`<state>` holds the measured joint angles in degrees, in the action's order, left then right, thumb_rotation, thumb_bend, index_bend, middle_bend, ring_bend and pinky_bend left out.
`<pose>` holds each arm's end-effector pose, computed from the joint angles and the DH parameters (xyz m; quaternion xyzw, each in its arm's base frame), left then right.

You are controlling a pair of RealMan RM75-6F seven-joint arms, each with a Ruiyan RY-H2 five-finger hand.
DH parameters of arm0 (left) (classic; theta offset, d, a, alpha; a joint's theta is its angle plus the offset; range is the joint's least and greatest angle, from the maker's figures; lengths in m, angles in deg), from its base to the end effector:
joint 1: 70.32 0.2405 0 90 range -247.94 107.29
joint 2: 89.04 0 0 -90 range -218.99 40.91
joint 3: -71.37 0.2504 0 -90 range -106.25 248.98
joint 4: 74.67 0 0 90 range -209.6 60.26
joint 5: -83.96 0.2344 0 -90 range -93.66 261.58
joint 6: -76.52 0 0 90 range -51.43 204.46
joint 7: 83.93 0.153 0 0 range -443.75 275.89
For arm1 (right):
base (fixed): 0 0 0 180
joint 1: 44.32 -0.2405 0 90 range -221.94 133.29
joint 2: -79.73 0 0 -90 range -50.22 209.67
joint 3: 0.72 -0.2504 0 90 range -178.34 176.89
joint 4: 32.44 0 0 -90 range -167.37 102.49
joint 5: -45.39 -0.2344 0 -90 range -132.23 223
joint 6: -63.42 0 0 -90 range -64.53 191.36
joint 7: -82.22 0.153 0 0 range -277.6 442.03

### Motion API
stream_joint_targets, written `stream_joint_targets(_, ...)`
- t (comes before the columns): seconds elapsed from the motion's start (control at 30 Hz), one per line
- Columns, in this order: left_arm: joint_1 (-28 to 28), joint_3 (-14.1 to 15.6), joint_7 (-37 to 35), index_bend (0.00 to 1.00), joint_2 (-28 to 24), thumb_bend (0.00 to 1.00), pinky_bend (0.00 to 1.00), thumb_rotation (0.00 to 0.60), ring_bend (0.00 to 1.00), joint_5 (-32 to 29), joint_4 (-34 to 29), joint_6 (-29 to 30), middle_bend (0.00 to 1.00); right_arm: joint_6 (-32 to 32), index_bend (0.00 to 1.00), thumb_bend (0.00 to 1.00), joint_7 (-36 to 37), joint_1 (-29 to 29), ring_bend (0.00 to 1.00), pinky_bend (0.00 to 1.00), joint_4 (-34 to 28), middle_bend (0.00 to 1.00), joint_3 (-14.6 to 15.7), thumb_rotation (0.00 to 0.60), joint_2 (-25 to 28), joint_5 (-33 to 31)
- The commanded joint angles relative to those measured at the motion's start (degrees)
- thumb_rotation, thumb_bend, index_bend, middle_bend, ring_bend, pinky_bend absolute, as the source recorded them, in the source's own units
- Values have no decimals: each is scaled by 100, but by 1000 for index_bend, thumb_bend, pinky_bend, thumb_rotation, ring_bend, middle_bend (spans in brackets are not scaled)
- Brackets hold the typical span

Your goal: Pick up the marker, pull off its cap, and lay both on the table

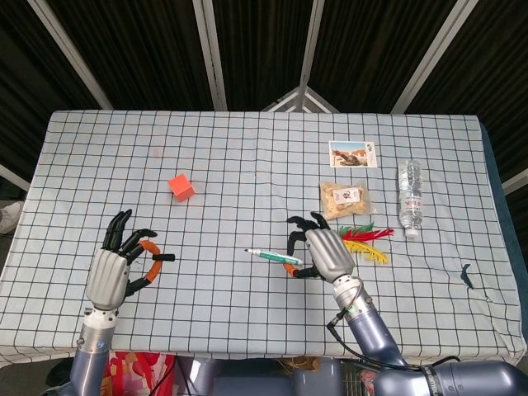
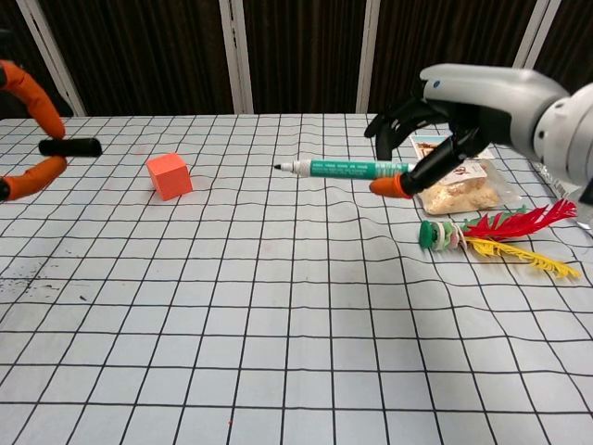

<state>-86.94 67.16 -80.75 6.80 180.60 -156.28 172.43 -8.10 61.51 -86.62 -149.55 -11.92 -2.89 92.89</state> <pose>-0.1846 0.2292 0.0074 -0.5562 -0.3252 -0.6145 0.4552 -0.0694 -0.2829 -0.0005 0.6266 -0.5403 0.4436 0.3445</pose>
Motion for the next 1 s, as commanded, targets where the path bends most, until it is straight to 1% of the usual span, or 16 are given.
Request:
stream_joint_targets(0.03, 161, 145, -764, 606, 331, 556, 47, 600, 0, -230, 962, -39, 358, 225, 765, 510, 319, 129, 231, 53, 378, 213, 193, 600, -289, 227)
stream_joint_targets(0.1, 153, 128, -1047, 606, 528, 556, 47, 600, 0, -371, 1413, -191, 358, 330, 766, 510, 461, 159, 231, 53, 624, 213, 249, 600, -472, 316)
stream_joint_targets(0.2, 82, 15, -1393, 606, 816, 556, 47, 600, 0, -521, 1992, -348, 359, 475, 766, 511, 606, 165, 231, 53, 964, 214, 262, 600, -708, 355)
stream_joint_targets(0.37, -118, -131, -1972, 607, 1268, 557, 47, 600, 0, -633, 2759, -584, 353, 716, 767, 518, 717, 112, 231, 53, 1547, 215, 213, 600, -1063, 329)
stream_joint_targets(0.43, -233, -138, -2081, 606, 1474, 556, 47, 600, 0, -592, 3139, -650, 351, 809, 767, 518, 726, 82, 231, 53, 1792, 215, 192, 600, -1212, 315)
stream_joint_targets(0.6, -458, -187, -2334, 597, 1867, 556, 47, 600, 0, -617, 3719, -873, 329, 1029, 766, 518, 738, 14, 231, 53, 2278, 215, 140, 600, -1488, 250)
stream_joint_targets(0.63, -508, -186, -2354, 588, 1942, 556, 47, 600, 0, -616, 3829, -927, 319, 1081, 767, 518, 737, 0, 231, 53, 2367, 215, 130, 600, -1536, 234)
stream_joint_targets(0.73, -604, -150, -2302, 517, 2101, 554, 26, 600, 0, -626, 4097, -1106, 248, 1235, 766, 519, 732, -33, 231, 53, 2580, 215, 123, 600, -1639, 193)
stream_joint_targets(0.77, -625, -106, -2271, 481, 2127, 553, 13, 600, 0, -618, 4165, -1189, 215, 1296, 755, 519, 709, -48, 227, 53, 2640, 215, 136, 600, -1654, 190)
stream_joint_targets(0.83, -643, -60, -2172, 414, 2143, 553, 1, 600, 0, -621, 4233, -1288, 165, 1356, 691, 515, 629, -72, 211, 50, 2731, 215, 160, 600, -1676, 186)
stream_joint_targets(0.9, -654, -9, -2087, 356, 2112, 554, 0, 600, 0, -594, 4215, -1313, 122, 1426, 581, 471, 438, -114, 188, 42, 2793, 215, 207, 600, -1670, 119)
stream_joint_targets(1.0, -637, 6, -1968, 314, 2042, 553, 0, 600, 0, -589, 4127, -1260, 91, 1503, 464, 398, 275, -150, 178, 37, 2796, 214, 197, 600, -1660, -53)
